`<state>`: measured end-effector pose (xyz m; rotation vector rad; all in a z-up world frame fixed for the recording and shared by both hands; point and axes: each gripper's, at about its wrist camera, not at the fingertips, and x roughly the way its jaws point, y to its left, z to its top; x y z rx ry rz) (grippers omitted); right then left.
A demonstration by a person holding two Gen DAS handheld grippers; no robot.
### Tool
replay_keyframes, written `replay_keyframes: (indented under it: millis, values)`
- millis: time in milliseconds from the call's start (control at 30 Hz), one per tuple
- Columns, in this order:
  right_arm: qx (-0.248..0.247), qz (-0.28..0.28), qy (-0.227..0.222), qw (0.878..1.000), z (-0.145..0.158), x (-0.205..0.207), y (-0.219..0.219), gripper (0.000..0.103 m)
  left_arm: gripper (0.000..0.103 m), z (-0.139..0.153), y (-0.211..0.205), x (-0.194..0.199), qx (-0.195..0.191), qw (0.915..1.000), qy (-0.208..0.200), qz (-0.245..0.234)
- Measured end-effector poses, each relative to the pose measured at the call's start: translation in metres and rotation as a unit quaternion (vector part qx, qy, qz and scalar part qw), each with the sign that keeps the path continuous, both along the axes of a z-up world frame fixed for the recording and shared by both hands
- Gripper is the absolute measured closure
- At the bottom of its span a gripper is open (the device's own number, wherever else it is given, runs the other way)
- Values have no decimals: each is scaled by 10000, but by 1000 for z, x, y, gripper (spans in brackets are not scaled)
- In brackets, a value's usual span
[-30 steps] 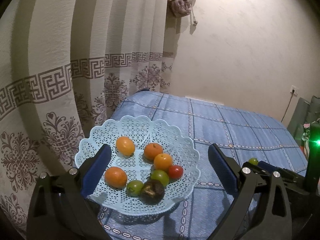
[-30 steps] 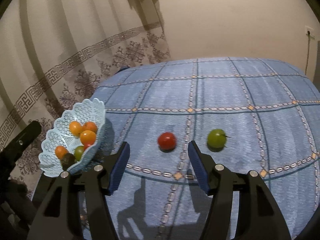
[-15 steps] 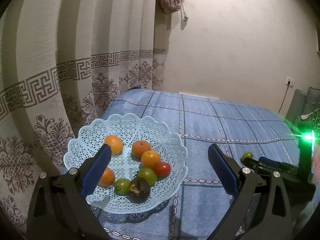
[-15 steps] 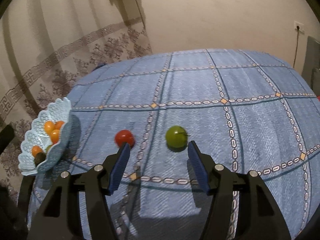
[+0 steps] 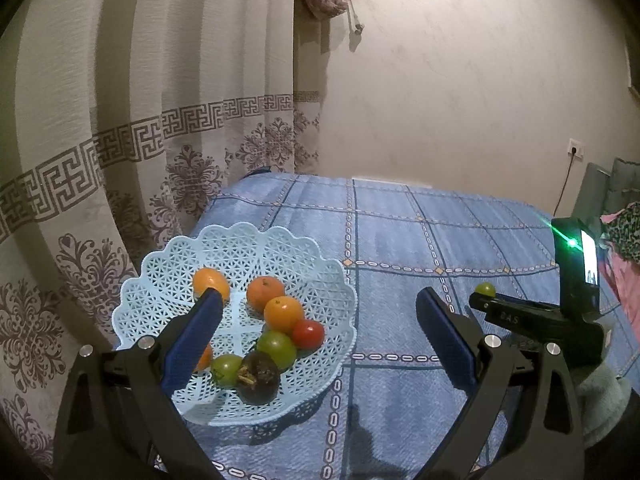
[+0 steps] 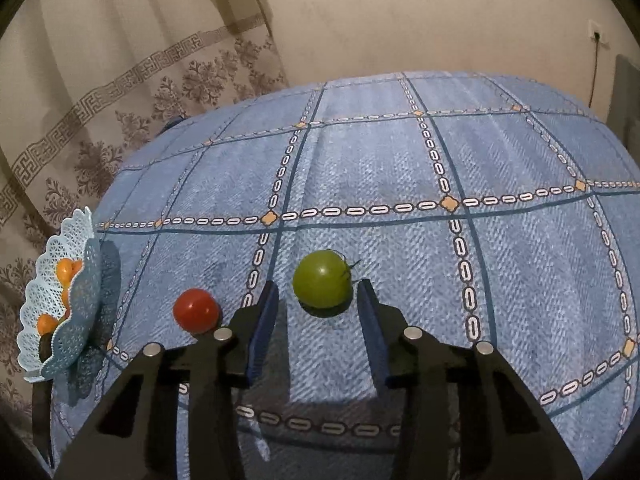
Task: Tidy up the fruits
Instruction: 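Grasp the green tomato with the right tool while the left tool approaches the red tomato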
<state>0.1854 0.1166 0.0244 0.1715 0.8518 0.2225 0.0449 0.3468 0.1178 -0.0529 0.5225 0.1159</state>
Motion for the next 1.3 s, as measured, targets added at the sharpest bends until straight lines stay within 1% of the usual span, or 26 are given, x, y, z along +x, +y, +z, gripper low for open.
replay_keyframes:
  millis: [133, 200, 467, 567, 600, 700, 767, 967, 1033, 1100, 1300]
  values:
    - [23, 43, 6, 10000, 1, 1, 0, 71, 5, -1, -6, 4, 34, 10000, 51, -32]
    - [72, 47, 6, 10000, 2, 0, -3, 71, 5, -2, -11, 5, 61, 9999, 83, -78]
    - [187, 81, -209, 9996, 19, -14, -13, 71, 5, -2, -28, 6, 184, 9995, 116, -218]
    - [230, 47, -237, 9994, 21, -16, -17, 70, 5, -3, -33, 8, 176, 9994, 151, -261]
    - [259, -3, -232, 9994, 21, -15, -18, 70, 5, -4, -34, 9, 162, 9994, 160, -271]
    - [319, -35, -164, 9994, 17, -8, -18, 64, 5, -3, -38, 8, 172, 9993, 151, -285]
    - [272, -39, -114, 9996, 13, -1, -16, 64, 5, -2, -41, 8, 193, 9993, 148, -297]
    - [382, 41, 103, 9992, 0, 17, -9, 64, 5, -3, -46, 9, 249, 9990, 175, -335]
    - [244, 92, 25, 9997, -1, 18, -5, 66, 5, -4, -46, 11, 256, 9989, 200, -332]
    - [192, 157, 11, 9997, -1, 16, -1, 73, 5, -6, -46, 13, 253, 9989, 235, -320]
    - [213, 126, -17, 9997, 5, 9, -4, 74, 5, -6, -48, 13, 297, 9986, 237, -374]
